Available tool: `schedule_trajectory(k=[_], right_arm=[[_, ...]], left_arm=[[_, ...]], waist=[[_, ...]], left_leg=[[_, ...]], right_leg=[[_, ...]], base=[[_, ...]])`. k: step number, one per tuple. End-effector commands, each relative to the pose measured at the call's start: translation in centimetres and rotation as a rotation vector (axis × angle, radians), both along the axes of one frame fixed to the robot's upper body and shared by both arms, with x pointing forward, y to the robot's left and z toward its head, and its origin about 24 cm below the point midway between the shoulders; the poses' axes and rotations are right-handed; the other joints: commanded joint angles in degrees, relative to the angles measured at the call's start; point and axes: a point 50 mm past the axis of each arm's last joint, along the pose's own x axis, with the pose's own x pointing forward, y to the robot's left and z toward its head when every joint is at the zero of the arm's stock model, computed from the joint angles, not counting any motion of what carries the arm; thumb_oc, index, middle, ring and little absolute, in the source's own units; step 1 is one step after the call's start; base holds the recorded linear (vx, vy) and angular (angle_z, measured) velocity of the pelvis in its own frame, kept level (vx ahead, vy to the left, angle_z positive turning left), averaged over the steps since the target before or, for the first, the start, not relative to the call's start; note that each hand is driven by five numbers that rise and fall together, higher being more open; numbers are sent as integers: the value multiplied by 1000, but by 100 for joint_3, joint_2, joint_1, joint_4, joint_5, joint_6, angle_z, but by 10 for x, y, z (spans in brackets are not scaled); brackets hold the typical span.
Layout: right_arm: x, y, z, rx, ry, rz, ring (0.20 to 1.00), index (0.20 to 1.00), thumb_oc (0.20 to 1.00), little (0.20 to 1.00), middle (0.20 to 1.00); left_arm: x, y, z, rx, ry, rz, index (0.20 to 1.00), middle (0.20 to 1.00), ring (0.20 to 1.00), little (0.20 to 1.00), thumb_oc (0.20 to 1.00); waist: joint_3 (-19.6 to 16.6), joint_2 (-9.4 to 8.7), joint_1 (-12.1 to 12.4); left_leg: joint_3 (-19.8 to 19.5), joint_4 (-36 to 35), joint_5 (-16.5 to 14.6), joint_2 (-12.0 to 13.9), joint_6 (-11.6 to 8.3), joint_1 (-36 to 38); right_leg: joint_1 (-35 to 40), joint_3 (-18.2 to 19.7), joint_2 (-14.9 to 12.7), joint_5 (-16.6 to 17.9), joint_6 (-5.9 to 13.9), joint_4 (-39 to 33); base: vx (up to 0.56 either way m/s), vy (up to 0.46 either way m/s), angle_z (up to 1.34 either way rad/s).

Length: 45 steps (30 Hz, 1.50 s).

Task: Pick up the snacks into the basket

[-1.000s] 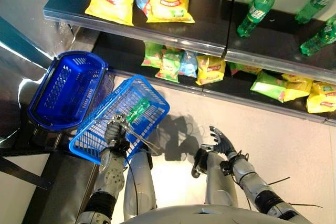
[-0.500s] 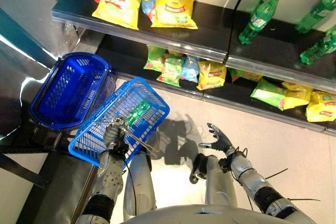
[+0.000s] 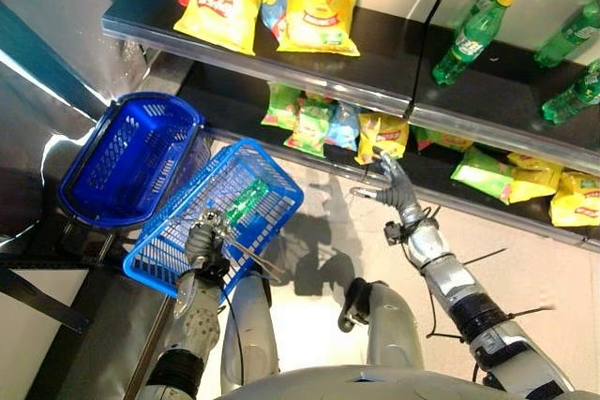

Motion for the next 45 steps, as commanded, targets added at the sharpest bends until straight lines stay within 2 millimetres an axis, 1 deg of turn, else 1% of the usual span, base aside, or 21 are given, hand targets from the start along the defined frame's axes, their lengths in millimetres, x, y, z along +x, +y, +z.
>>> schedule_trajectory(k=[1, 2, 5, 8, 9, 13, 14, 15, 16, 17, 19, 22, 23, 24, 26, 27, 28, 29, 35, 39, 45], right_arm=[[11, -8, 33, -28, -173, -37, 1000, 1000, 1000, 1000, 1000], [16, -11, 44, -59, -221, -65, 1000, 1000, 1000, 1000, 1000], [26, -11, 59, -79, -272, -109, 1000, 1000, 1000, 1000, 1000], [32, -8, 66, -93, -293, -119, 1000, 1000, 1000, 1000, 1000], [42, -1, 74, -93, -296, -114, 1000, 1000, 1000, 1000, 1000], [59, 10, 92, -111, -305, -92, 1000, 1000, 1000, 1000, 1000], [59, 10, 92, -111, -305, -92, 1000, 1000, 1000, 1000, 1000], [65, 14, 98, -127, -310, -87, 1000, 1000, 1000, 1000, 1000], [77, 19, 109, -141, -312, -97, 1000, 1000, 1000, 1000, 1000], [77, 19, 110, -141, -312, -96, 1000, 1000, 1000, 1000, 1000], [99, 18, 139, -137, -330, -152, 1000, 1000, 1000, 1000, 1000], [114, 24, 172, -110, -355, -182, 1000, 1000, 1000, 1000, 1000], [114, 24, 172, -109, -356, -182, 1000, 1000, 1000, 1000, 1000], [119, 27, 189, -92, -367, -194, 1000, 1000, 1000, 1000, 1000], [123, 27, 210, -69, -394, -205, 1000, 1000, 1000, 1000, 1000], [124, 28, 216, -70, -397, -206, 1000, 1000, 1000, 1000, 1000], [124, 28, 216, -70, -397, -206, 1000, 1000, 1000, 1000, 1000], [128, 23, 225, -56, -382, -236, 1000, 1000, 1000, 1000, 1000], [134, 11, 238, -123, -345, -288, 1000, 1000, 1000, 1000, 1000], [135, 4, 237, -147, -322, -318, 1000, 1000, 1000, 1000, 1000], [137, -4, 228, -181, -271, -351, 1000, 1000, 1000, 1000, 1000]], left_arm=[[2, -24, 28, -32, -178, -89, 200, 200, 200, 200, 200], [2, -24, 28, -25, -177, -95, 200, 200, 200, 200, 200], [4, -24, 30, -18, -183, -97, 200, 200, 200, 200, 200], [4, -23, 32, -15, -188, -96, 200, 200, 200, 200, 200], [6, -25, 33, -16, -190, -101, 200, 200, 200, 200, 200], [6, -27, 35, -18, -186, -115, 200, 200, 200, 200, 200], [6, -27, 35, -18, -186, -115, 200, 200, 200, 200, 200], [6, -27, 35, -21, -186, -119, 200, 200, 200, 200, 200], [5, -28, 34, -22, -181, -132, 200, 200, 200, 200, 200], [6, -28, 34, -22, -181, -132, 200, 200, 200, 200, 200], [7, -27, 39, -10, -193, -144, 200, 200, 200, 200, 200], [8, -25, 41, 5, -196, -149, 200, 200, 200, 200, 200], [8, -25, 41, 5, -197, -149, 200, 200, 200, 200, 200], [8, -23, 42, 15, -192, -149, 200, 200, 200, 200, 200], [8, -21, 42, 18, -194, -147, 200, 200, 200, 200, 200], [8, -21, 42, 21, -193, -149, 200, 200, 200, 200, 200], [8, -21, 43, 21, -193, -149, 200, 200, 200, 200, 200], [7, -20, 42, 24, -189, -154, 200, 200, 200, 200, 200], [8, -20, 43, 31, -194, -176, 200, 200, 200, 200, 200], [9, -20, 44, 32, -197, -176, 200, 200, 200, 200, 200], [9, -22, 43, 27, -193, -184, 200, 200, 200, 200, 200]], waist=[[-138, 115, 216], [-117, 108, 234], [-84, 101, 275], [-60, 99, 313], [-33, 84, 360], [17, 61, 462], [18, 61, 462], [38, 62, 491], [68, 67, 557], [71, 67, 555], [114, 94, 651], [138, 100, 729], [143, 100, 727], [144, 92, 755], [156, 77, 767], [151, 68, 777], [153, 68, 776], [145, 52, 803], [166, 55, 862], [171, 57, 851], [209, 66, 845]], left_leg=[[88, -166, 130, 36, 314, 58], [84, -164, 130, 20, 327, 45], [78, -167, 134, 0, 350, 27], [80, -178, 147, -16, 362, 8], [91, -191, 164, -30, 368, -20], [75, -195, 176, -71, 379, -62], [75, -195, 176, -71, 379, -62], [68, -194, 181, -77, 381, -68], [60, -171, 180, -90, 386, -99], [59, -170, 180, -90, 386, -99], [51, -154, 188, -119, 391, -120], [36, -187, 205, -139, 392, -114], [36, -187, 205, -139, 392, -112], [29, -201, 214, -151, 392, -109], [30, -207, 217, -169, 391, -98], [27, -210, 216, -175, 389, -97], [27, -210, 216, -176, 389, -97], [29, -214, 218, -196, 390, -100], [3, -232, 228, -228, 405, -89], [-4, -254, 233, -240, 406, -77], [-1, -248, 228, -244, 420, -48]], right_leg=[[281, 69, -166, 773, 509, -370], [287, 67, -178, 783, 510, -395], [278, 60, -184, 818, 519, -420], [276, 61, -187, 845, 526, -442], [256, 61, -196, 867, 524, -453], [242, 52, -201, 902, 518, -466], [242, 52, -201, 902, 518, -466], [242, 47, -202, 905, 516, -459], [236, 36, -206, 904, 507, -441], [237, 35, -206, 904, 507, -441], [223, 27, -208, 920, 492, -435], [227, 32, -201, 938, 494, -448], [230, 32, -202, 938, 494, -447], [241, 28, -206, 949, 494, -448], [254, 33, -205, 959, 495, -444], [247, 35, -202, 961, 495, -443], [248, 35, -203, 961, 495, -442], [263, 19, -201, 969, 500, -447], [265, 19, -195, 995, 522, -443], [287, 14, -178, 1006, 524, -462], [267, 34, -167, 1011, 523, -426]], base=[[0, 0, 0], [0, 0, 0], [0, 0, 0], [0, 0, 0], [0, 0, 0], [0, 0, 0], [0, 0, 0], [-21, 7, 4], [-21, 7, 3], [-30, 14, 4], [-29, 19, 6], [-20, 10, 4], [-7, 12, 10], [-3, 14, 10], [-1, 14, 9], [0, 7, 7], [1, 8, 7], [3, 5, 7], [0, 10, 10], [2, 2, 2], [0, 0, 0]])
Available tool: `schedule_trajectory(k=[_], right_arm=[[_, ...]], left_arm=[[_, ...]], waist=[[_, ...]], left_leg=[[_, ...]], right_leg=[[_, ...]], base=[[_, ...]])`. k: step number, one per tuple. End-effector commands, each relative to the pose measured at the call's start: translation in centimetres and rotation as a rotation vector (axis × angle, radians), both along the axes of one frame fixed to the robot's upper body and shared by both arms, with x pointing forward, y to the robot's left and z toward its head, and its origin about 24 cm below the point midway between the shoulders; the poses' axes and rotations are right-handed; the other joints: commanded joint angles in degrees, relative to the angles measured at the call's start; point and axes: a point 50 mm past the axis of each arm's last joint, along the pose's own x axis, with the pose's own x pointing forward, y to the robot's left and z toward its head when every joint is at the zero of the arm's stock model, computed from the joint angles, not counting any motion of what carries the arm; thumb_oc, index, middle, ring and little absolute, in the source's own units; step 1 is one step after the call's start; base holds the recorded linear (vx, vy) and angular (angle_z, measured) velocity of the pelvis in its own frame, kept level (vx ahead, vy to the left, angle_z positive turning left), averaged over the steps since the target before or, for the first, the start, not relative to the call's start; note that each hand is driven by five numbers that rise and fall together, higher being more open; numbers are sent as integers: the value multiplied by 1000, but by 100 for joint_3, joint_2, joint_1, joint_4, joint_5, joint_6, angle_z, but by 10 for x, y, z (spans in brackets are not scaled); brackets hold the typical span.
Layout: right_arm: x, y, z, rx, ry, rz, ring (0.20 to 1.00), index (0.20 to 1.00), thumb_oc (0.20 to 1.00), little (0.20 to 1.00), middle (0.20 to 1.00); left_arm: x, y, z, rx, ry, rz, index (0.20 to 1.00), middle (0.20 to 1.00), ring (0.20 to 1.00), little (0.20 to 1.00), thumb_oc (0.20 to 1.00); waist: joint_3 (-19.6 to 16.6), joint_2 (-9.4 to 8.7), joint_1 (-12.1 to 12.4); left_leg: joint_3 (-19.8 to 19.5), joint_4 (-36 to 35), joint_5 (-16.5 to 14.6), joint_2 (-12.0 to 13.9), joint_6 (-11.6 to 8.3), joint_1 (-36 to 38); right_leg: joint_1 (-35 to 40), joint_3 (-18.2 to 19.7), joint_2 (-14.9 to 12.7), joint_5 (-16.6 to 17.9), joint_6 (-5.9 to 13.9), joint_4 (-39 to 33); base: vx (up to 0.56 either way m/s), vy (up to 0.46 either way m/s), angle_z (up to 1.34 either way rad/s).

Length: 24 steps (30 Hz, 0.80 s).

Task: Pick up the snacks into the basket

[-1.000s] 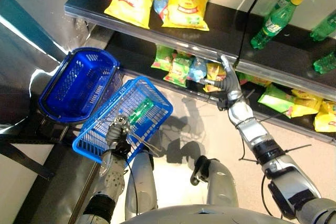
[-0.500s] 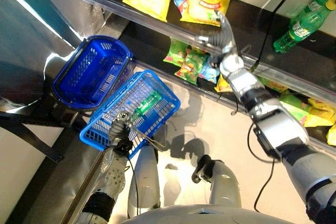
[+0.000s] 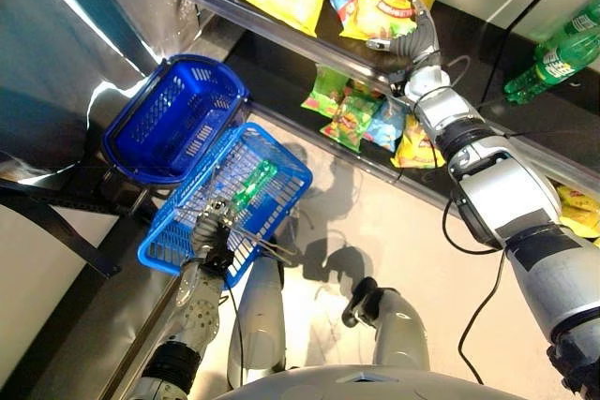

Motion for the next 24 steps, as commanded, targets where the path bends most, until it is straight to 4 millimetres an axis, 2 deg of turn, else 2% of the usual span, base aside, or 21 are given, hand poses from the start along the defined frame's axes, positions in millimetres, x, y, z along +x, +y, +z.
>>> schedule_trajectory(k=[1, 11, 20, 24], right_arm=[[1, -2, 46, -43, -101, -7, 1000, 1000, 1000, 1000, 1000], [2, -9, 38, -235, -18, -105, 1000, 1000, 1000, 1000, 1000], [1, -18, 51, -299, -41, -163, 1000, 1000, 1000, 1000, 1000], [-1, -29, 56, -309, -50, -205, 1000, 1000, 1000, 1000, 1000]], left_arm=[[-2, -16, 28, 20, -159, -110, 200, 200, 200, 200, 200], [-1, -21, 29, 15, -158, -137, 200, 200, 200, 200, 200], [3, -20, 32, 26, -166, -139, 200, 200, 200, 200, 200], [4, -21, 33, 34, -171, -142, 200, 200, 200, 200, 200]], waist=[[-25, 31, 72], [25, 108, 111], [61, 181, 209], [64, 207, 241]], left_leg=[[191, -244, 135, -14, 355, 162], [161, -249, 156, -43, 375, 127], [97, -291, 192, -112, 397, 114], [67, -258, 181, -147, 416, 68]], right_leg=[[102, 243, -79, 920, 353, -134], [110, 216, -79, 941, 363, -140], [125, 154, -112, 941, 384, -109], [114, 139, -141, 960, 403, -98]], base=[[0, 0, 0], [0, 0, 0], [5, -2, 4], [10, -1, 9]])
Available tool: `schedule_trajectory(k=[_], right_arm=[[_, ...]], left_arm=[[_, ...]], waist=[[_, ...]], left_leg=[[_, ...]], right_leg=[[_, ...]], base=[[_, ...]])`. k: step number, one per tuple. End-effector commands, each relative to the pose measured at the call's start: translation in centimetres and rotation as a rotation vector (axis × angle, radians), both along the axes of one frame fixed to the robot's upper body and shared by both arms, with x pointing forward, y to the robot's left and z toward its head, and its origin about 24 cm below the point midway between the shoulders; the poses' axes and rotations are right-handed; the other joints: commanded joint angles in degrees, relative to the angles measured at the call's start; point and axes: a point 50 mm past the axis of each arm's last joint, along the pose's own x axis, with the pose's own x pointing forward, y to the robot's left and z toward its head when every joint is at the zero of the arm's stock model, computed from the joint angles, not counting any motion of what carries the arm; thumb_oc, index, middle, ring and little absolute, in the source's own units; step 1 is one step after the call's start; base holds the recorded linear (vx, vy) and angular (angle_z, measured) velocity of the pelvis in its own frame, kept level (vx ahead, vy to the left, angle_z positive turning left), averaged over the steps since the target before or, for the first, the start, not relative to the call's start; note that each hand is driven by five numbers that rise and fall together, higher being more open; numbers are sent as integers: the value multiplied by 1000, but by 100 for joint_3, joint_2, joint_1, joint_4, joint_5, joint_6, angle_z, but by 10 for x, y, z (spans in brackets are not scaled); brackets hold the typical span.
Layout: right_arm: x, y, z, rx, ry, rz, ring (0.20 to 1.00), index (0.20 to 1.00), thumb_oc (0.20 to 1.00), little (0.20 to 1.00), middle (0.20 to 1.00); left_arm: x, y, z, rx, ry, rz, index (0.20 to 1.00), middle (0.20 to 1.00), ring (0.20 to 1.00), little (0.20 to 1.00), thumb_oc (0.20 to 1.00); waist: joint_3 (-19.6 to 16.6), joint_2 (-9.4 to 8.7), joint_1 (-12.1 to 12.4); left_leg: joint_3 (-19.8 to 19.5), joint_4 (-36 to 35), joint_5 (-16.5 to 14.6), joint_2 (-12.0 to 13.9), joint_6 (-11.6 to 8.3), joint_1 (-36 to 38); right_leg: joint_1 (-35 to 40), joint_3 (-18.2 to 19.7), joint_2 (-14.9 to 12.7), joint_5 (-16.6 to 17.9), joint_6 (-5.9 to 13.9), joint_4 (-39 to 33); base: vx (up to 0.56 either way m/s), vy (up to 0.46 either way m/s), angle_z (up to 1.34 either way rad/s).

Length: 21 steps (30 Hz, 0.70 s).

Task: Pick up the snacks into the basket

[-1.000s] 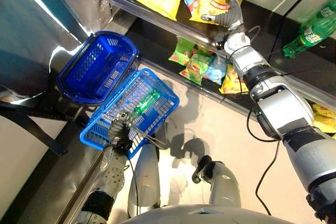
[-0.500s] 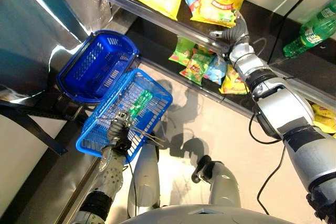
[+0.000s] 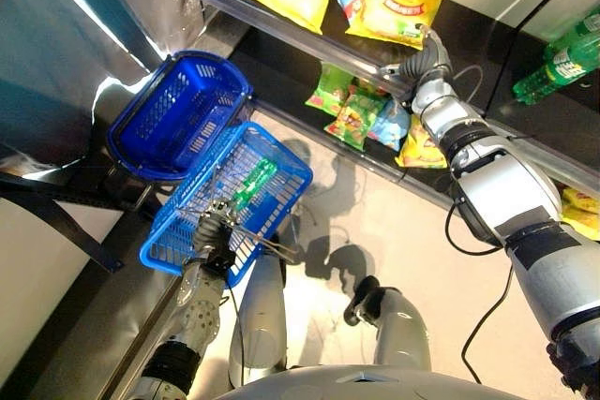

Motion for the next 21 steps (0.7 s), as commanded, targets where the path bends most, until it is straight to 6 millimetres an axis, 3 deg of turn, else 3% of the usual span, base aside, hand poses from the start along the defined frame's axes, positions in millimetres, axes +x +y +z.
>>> schedule_trajectory(k=[1, 12, 21], right_arm=[[-1, -12, 63, -73, -167, -65, 1000, 1000, 1000, 1000, 1000], [-6, -31, 82, -31, -230, -135, 1000, 1000, 1000, 1000, 1000], [-19, -73, 101, -12, -265, -254, 1000, 1000, 1000, 1000, 1000]], left_arm=[[4, -16, 35, 23, -180, -113, 200, 200, 200, 200, 200], [7, -20, 38, 23, -191, -127, 200, 200, 200, 200, 200], [6, -19, 40, 10, -201, -121, 200, 200, 200, 200, 200]], waist=[[-19, 91, 207], [10, 145, 235], [81, 191, 234]], left_leg=[[178, -214, 159, -35, 389, 103], [138, -213, 175, -93, 412, 40], [135, -244, 208, -130, 417, -19]], right_leg=[[61, 148, -114, 965, 358, -58], [33, 108, -142, 952, 356, -8], [-11, 70, -162, 973, 379, -10]], base=[[7, 0, 9], [7, 4, 5], [1, 2, 1]])
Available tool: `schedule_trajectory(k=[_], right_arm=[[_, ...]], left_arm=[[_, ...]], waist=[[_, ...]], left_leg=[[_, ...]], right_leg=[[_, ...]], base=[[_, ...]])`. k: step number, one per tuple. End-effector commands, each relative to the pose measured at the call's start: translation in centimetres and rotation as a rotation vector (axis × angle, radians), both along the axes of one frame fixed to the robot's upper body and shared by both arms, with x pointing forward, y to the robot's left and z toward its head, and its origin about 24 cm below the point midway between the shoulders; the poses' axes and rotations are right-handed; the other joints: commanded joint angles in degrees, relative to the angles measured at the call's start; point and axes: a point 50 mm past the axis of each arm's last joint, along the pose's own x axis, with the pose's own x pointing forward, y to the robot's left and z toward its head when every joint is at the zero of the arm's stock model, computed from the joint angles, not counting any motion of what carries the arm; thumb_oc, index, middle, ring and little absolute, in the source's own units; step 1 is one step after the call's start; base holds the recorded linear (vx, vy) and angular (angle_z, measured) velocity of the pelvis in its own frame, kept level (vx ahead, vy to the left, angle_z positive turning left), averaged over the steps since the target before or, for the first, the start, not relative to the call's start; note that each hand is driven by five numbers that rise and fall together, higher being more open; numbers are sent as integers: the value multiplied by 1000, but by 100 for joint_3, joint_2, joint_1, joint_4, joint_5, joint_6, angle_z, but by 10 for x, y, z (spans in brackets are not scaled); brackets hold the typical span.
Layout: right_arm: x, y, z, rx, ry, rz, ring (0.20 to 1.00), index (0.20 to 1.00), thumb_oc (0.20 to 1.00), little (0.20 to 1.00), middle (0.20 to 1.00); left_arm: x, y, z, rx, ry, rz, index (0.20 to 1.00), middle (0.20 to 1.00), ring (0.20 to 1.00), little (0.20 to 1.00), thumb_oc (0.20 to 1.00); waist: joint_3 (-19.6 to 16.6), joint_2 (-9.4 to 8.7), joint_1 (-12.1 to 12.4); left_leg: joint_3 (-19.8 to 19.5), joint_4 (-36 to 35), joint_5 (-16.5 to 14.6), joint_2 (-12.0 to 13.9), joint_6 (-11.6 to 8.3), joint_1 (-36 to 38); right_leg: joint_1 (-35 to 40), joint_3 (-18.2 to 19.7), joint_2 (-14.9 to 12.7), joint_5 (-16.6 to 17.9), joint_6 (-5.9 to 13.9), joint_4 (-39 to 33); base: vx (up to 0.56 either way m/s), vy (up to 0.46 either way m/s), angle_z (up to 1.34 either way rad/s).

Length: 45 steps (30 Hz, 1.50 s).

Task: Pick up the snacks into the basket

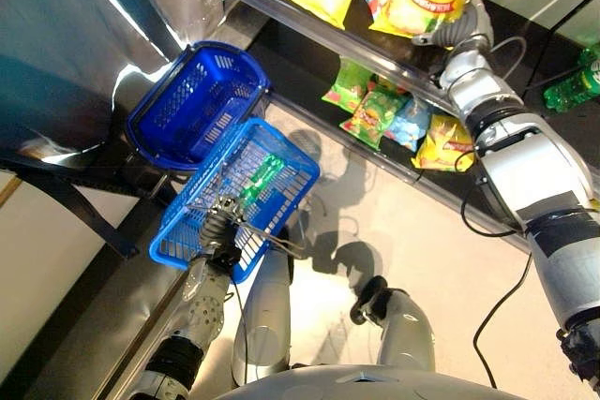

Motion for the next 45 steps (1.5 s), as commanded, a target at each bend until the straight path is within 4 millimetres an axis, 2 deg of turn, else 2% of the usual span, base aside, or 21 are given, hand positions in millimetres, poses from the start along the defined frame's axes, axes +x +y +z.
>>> schedule_trajectory(k=[1, 4, 9, 10, 11, 12, 13, 14, 15, 19, 27, 30, 35, 36, 37, 39, 45], right_arm=[[-13, -26, 59, -13, -160, -88, 1000, 1000, 1000, 1000, 1000], [-17, -38, 61, 3, -167, -115, 1000, 1000, 1000, 1000, 1000], [-20, -44, 64, 6, -166, -128, 1000, 1000, 1000, 1000, 1000], [-20, -45, 63, 6, -157, -131, 1000, 1000, 1000, 1000, 1000], [-20, -46, 63, 6, -155, -132, 1000, 1000, 1000, 1000, 1000], [-20, -47, 62, 6, -150, -136, 1000, 1000, 1000, 1000, 1000], [-20, -47, 63, 6, -152, -136, 1000, 1000, 1000, 1000, 1000], [-20, -48, 61, -1, -142, -134, 1000, 1000, 1000, 1000, 1000], [-20, -48, 61, -1, -142, -134, 1000, 1000, 1000, 1000, 1000], [-17, -39, 62, 2, -142, -99, 1000, 1000, 1000, 1000, 1000], [-6, -9, 54, 52, -142, 11, 1000, 1000, 1000, 1000, 1000], [-5, -4, 53, 55, -135, 21, 1000, 1000, 1000, 1000, 1000], [-8, -16, 52, 50, -120, -18, 1000, 1000, 1000, 1000, 1000], [-12, -27, 54, 46, -121, -49, 1000, 1000, 1000, 1000, 1000], [-12, -27, 54, 46, -121, -49, 1000, 1000, 1000, 1000, 1000], [-18, -47, 55, 46, -116, -98, 1000, 1000, 1000, 1000, 1000], [-27, -67, 61, 37, -113, -146, 1000, 1000, 1000, 1000, 1000]], left_arm=[[0, -12, 37, 11, -195, -97, 200, 200, 200, 200, 200], [-1, -12, 38, 1, -200, -96, 200, 200, 200, 200, 200], [-2, -12, 39, -4, -202, -100, 200, 200, 200, 200, 200], [-4, -12, 38, -8, -199, -97, 200, 200, 200, 200, 200], [-4, -12, 39, -10, -201, -97, 200, 200, 200, 200, 200], [-4, -12, 39, -12, -202, -100, 200, 200, 200, 200, 200], [-4, -12, 39, -12, -204, -101, 200, 200, 200, 200, 200], [-5, -13, 40, -18, -205, -101, 200, 200, 200, 200, 200], [-5, -13, 40, -18, -205, -101, 200, 200, 200, 200, 200], [-5, -13, 39, -20, -203, -100, 200, 200, 200, 200, 200], [-4, -14, 36, -21, -194, -98, 200, 200, 200, 200, 200], [-5, -14, 36, -25, -190, -98, 200, 200, 200, 200, 200], [-6, -15, 39, -28, -203, -112, 200, 200, 200, 200, 200], [-6, -15, 41, -31, -214, -121, 200, 200, 200, 200, 200], [-6, -15, 41, -31, -214, -122, 200, 200, 200, 200, 200], [-6, -17, 45, -37, -234, -136, 200, 200, 200, 200, 200], [-7, -19, 48, -47, -245, -150, 200, 200, 200, 200, 200]], waist=[[2, 86, 109], [32, 101, 91], [90, 132, 63], [117, 134, 49], [129, 154, 49], [139, 146, 45], [138, 161, 49], [157, 162, 53], [156, 162, 53], [198, 175, 48], [212, 197, 73], [200, 204, 88], [216, 261, 173], [226, 301, 217], [224, 303, 218], [232, 370, 304], [274, 462, 413]], left_leg=[[174, -211, 168, 6, 354, 63], [181, -230, 177, -3, 358, 46], [197, -234, 185, -16, 369, 2], [189, -162, 18, -32, 325, 34], [223, -255, 195, -21, 370, -6], [193, -186, 32, -34, 325, 28], [218, -258, 202, -27, 370, -20], [195, -178, 27, -40, 329, 3], [195, -178, 27, -40, 329, 3], [212, -218, 61, -51, 326, -12], [195, -236, 73, -72, 340, -56], [183, -259, 74, -73, 343, -48], [144, -267, 84, -121, 352, -93], [127, -269, 95, -151, 358, -120], [126, -268, 94, -152, 358, -122], [79, -270, 122, -191, 358, -171], [16, -326, 183, -247, 359, -262]], right_leg=[[-21, 145, -71, 969, 315, 34], [-39, 141, -69, 985, 324, 16], [-99, 151, -75, 1011, 331, 22], [-83, 211, -93, 881, 403, 104], [-124, 156, -88, 1003, 327, 26], [-93, 202, -102, 884, 401, 95], [-133, 147, -97, 1010, 327, 27], [-132, 203, -116, 875, 404, 121], [-133, 203, -116, 875, 404, 121], [-155, 203, -111, 866, 393, 115], [-191, 187, -109, 848, 376, 133], [-191, 179, -112, 833, 374, 140], [-175, 126, -141, 836, 397, 145], [-192, 106, -158, 829, 406, 179], [-193, 105, -159, 829, 406, 180], [-209, 48, -186, 798, 409, 226], [-263, -19, -210, 765, 416, 250]], base=[[0, 0, 0], [1, 0, 1], [14, 0, 0], [0, 0, 0], [78, -9, 3], [-66, 14, 4], [72, -21, 4], [0, -3, 4], [68, -17, 3], [0, 0, 0], [0, 0, 0], [0, 0, 0], [3, -9, 2], [8, -14, 6], [13, -33, 11], [13, -33, 17], [2, -22, 14]])
